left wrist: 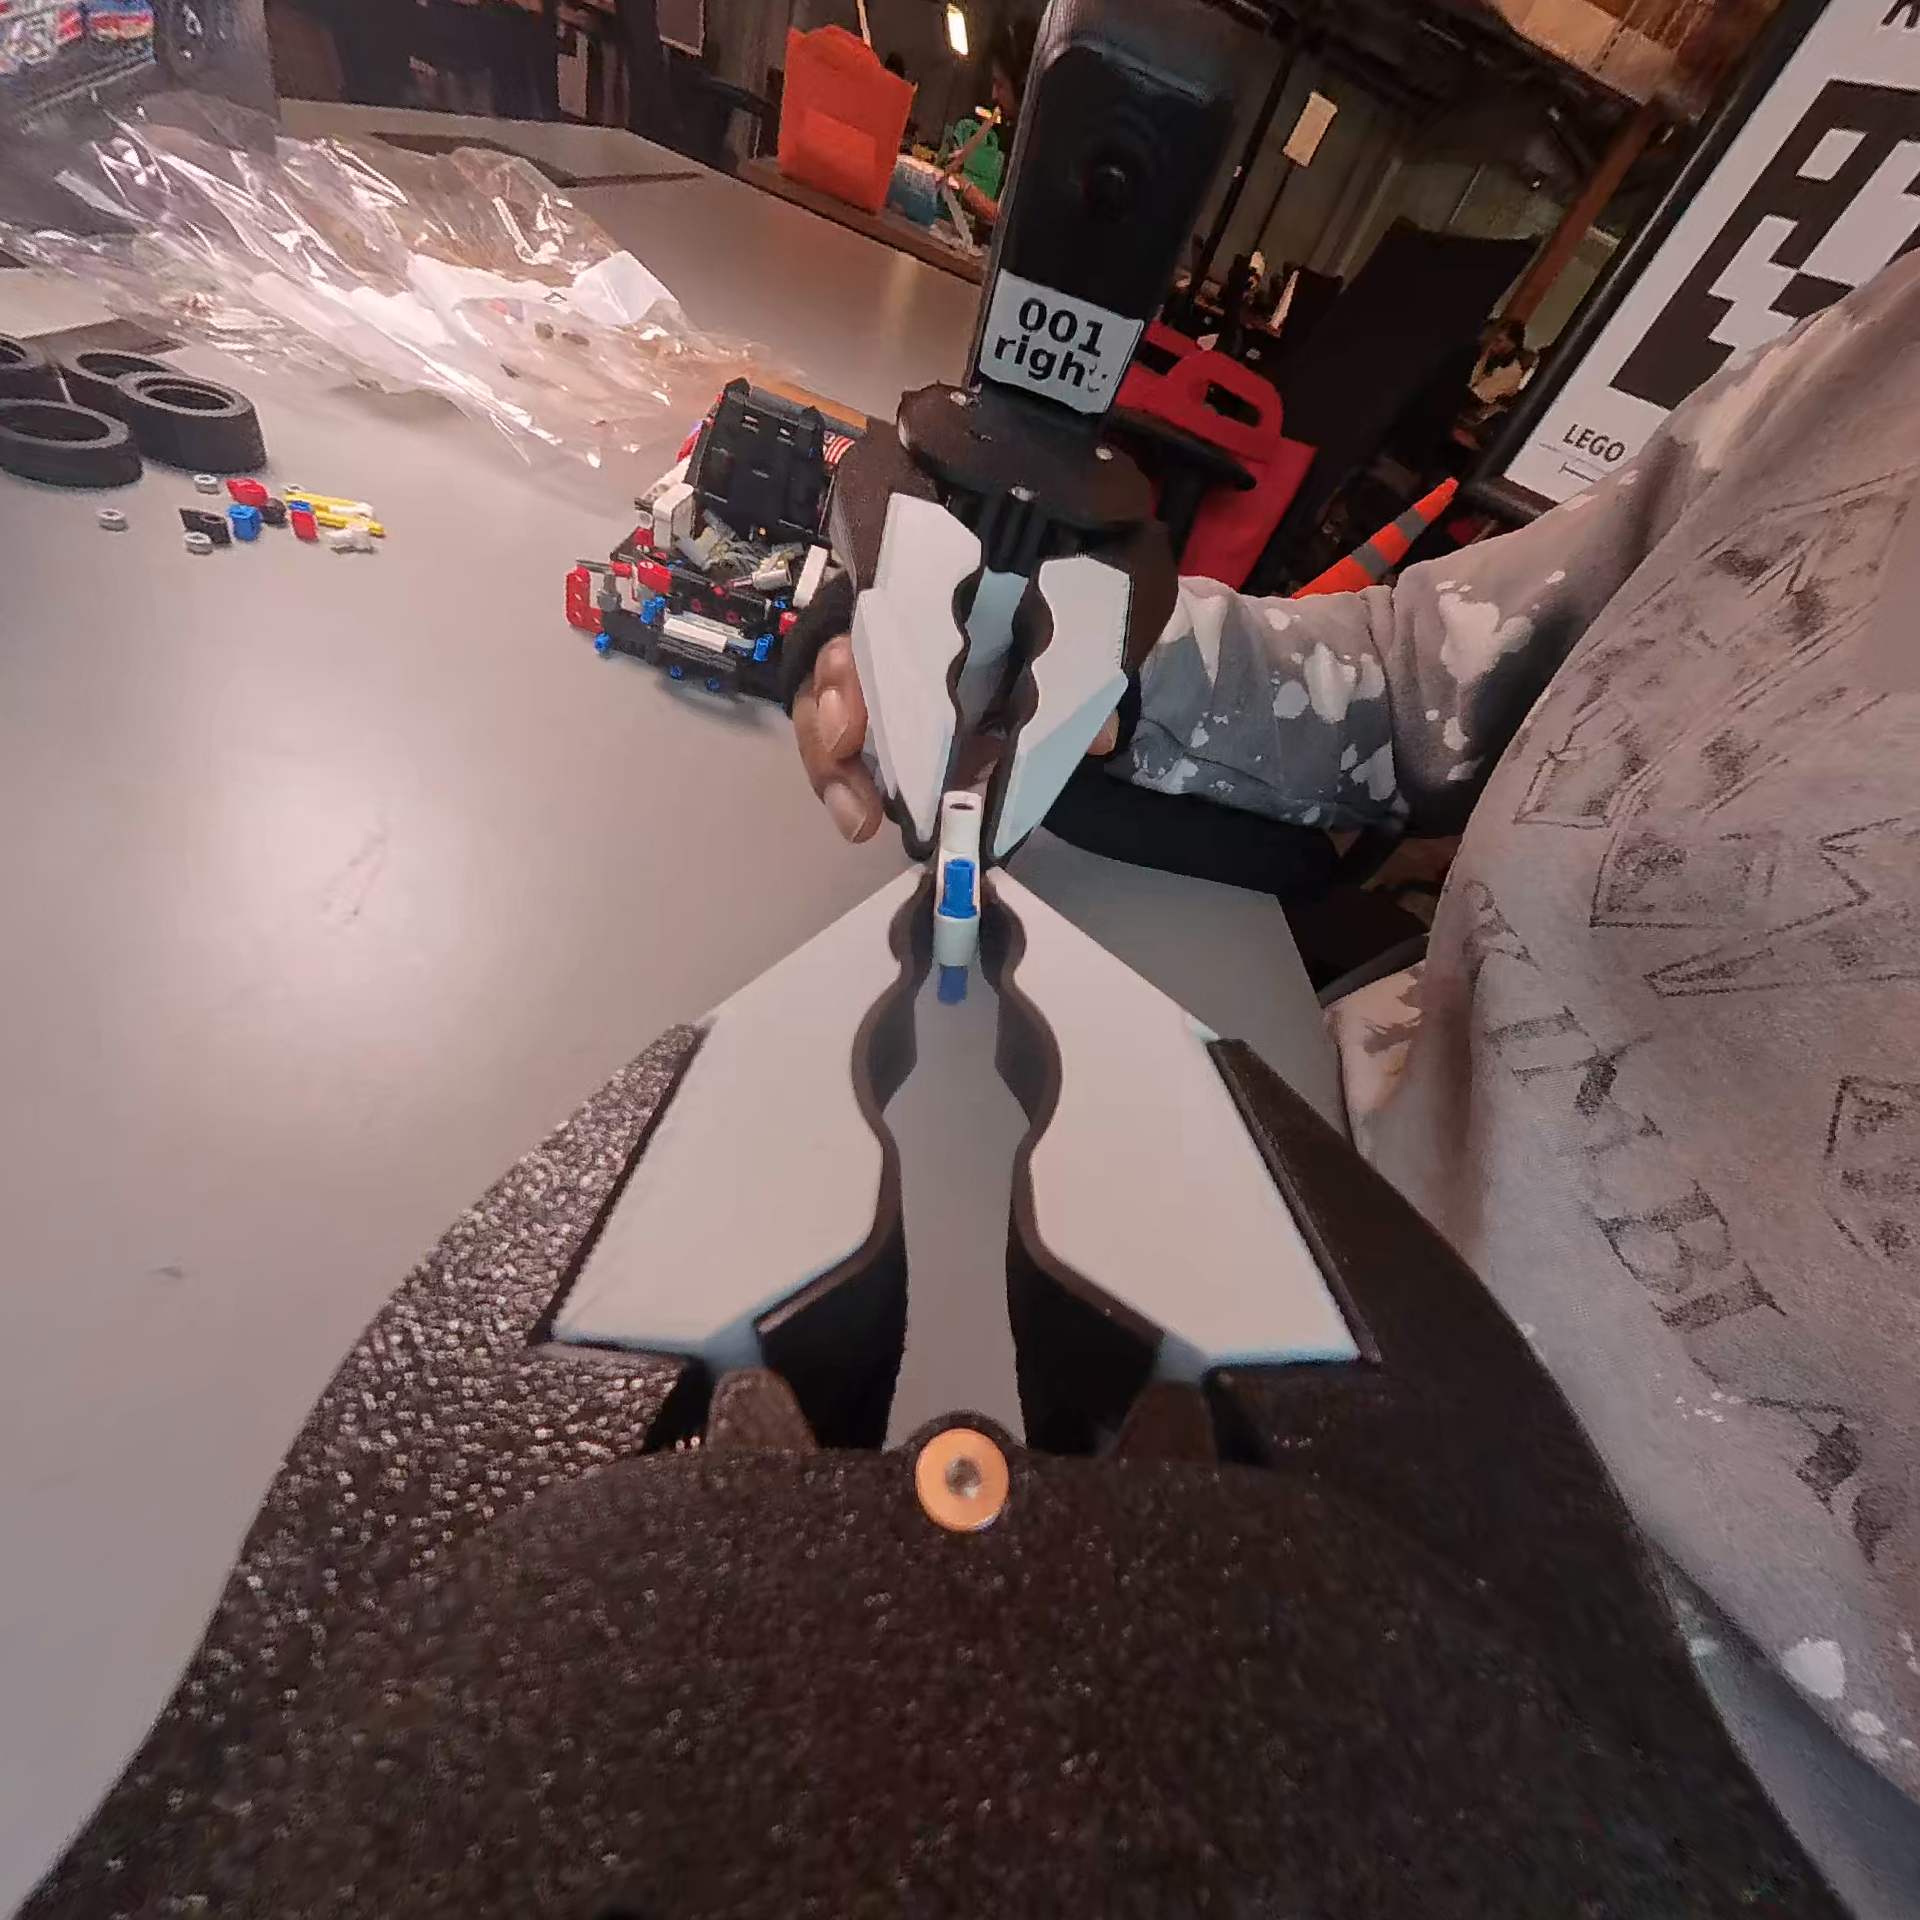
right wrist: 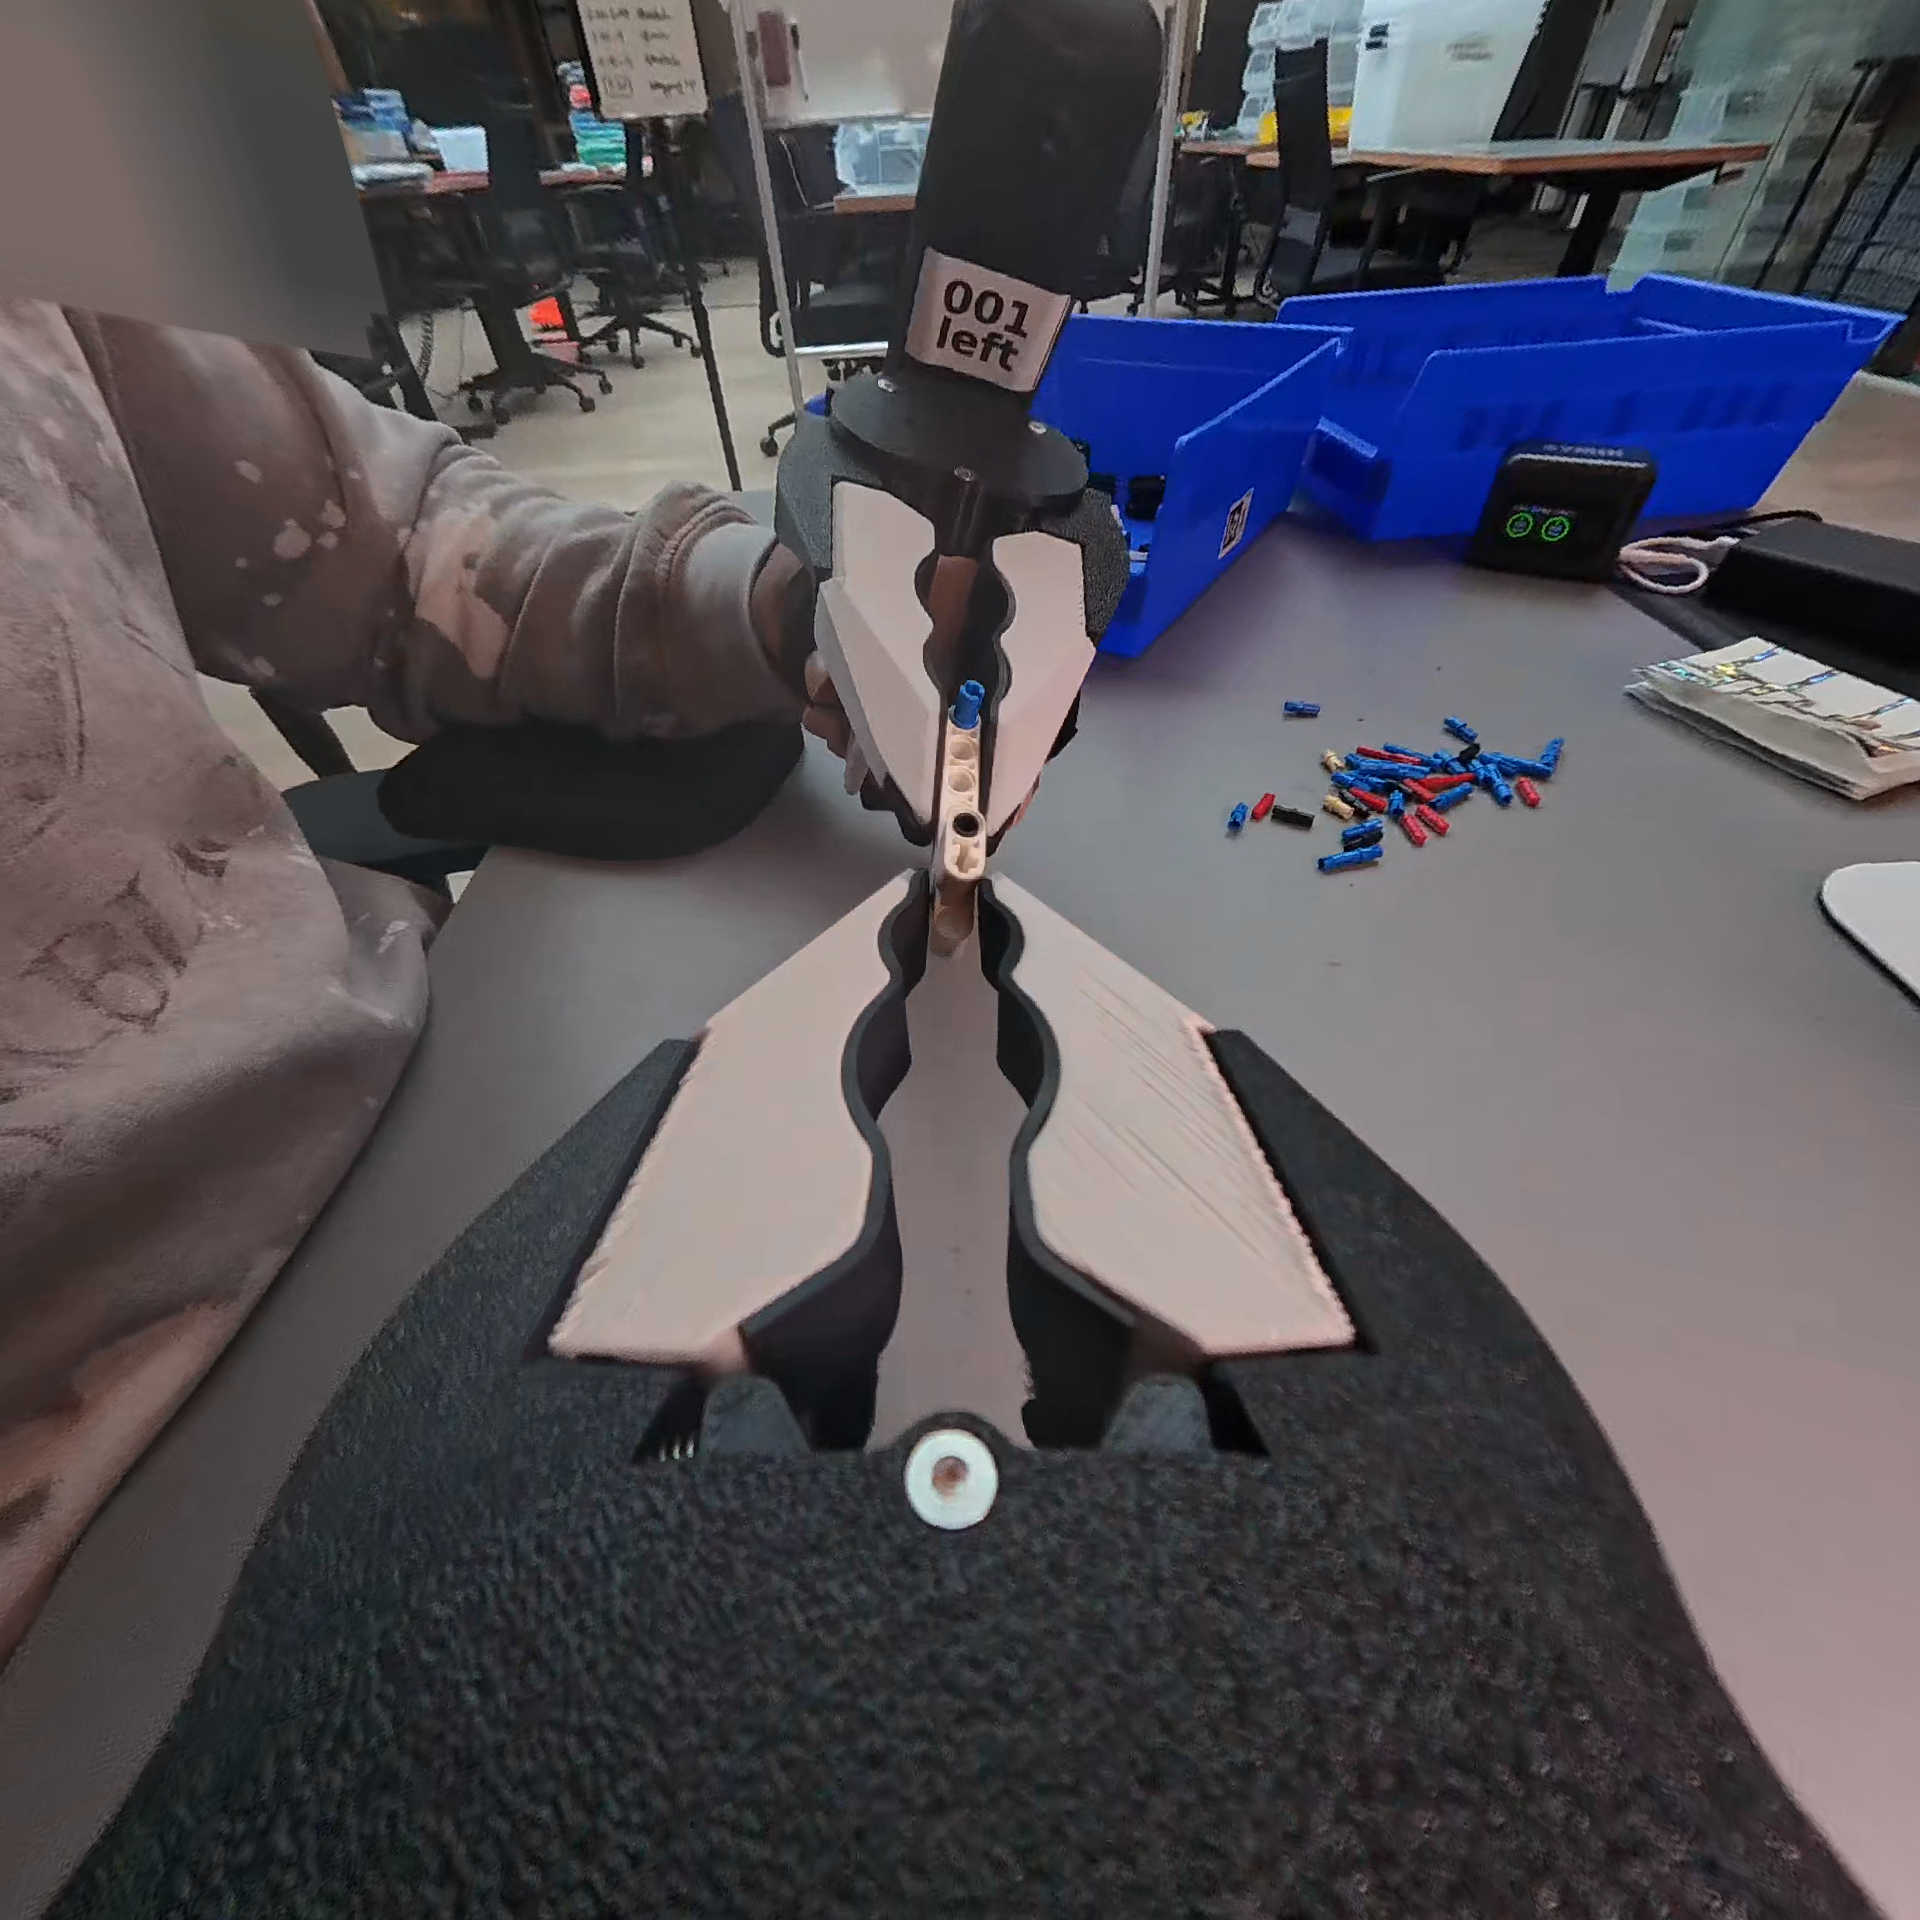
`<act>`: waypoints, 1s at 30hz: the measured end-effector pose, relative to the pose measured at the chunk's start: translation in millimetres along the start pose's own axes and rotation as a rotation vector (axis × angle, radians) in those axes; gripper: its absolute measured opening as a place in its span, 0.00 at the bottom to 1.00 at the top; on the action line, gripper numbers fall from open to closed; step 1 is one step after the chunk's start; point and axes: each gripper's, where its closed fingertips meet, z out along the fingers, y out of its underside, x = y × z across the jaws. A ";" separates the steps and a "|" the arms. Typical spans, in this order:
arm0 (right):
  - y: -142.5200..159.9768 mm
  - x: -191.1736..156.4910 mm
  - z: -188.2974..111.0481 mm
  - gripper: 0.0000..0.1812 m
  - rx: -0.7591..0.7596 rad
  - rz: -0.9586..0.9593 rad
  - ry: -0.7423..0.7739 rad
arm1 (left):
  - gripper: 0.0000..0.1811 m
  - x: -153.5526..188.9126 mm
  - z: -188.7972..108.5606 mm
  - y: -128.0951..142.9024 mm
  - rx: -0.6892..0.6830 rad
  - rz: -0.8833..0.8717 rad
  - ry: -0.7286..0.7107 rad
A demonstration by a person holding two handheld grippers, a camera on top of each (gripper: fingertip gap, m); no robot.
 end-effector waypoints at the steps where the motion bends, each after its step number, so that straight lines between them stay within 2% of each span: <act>1: 2.6 -0.8 0.0 0.04 -0.014 -0.003 -0.008 | 0.03 -0.1 0.1 3.4 -0.027 -0.001 -0.002; 5: 8.3 -1.2 1.1 0.06 -0.059 -0.005 -0.013 | 0.03 -4.9 2.1 22.2 -0.162 0.045 -0.052; 11: 27.5 -8.4 8.7 0.04 -0.155 -0.012 -0.044 | 0.03 -0.2 5.6 30.5 -0.208 0.076 -0.049; 14: 23.0 -6.3 8.5 0.04 -0.119 0.008 -0.039 | 0.03 -1.7 4.4 25.1 -0.158 0.062 -0.058; 17: 8.6 -3.7 7.0 0.03 -0.022 0.057 -0.037 | 0.06 0.9 3.1 12.9 -0.060 0.013 -0.028; 22: -13.3 -4.3 4.4 0.03 0.134 0.146 -0.063 | 0.03 7.0 0.3 -6.0 0.080 -0.062 0.031; 30: -2.6 -8.0 7.7 0.04 0.066 0.127 -0.074 | 0.03 6.3 1.4 5.9 0.000 -0.077 0.027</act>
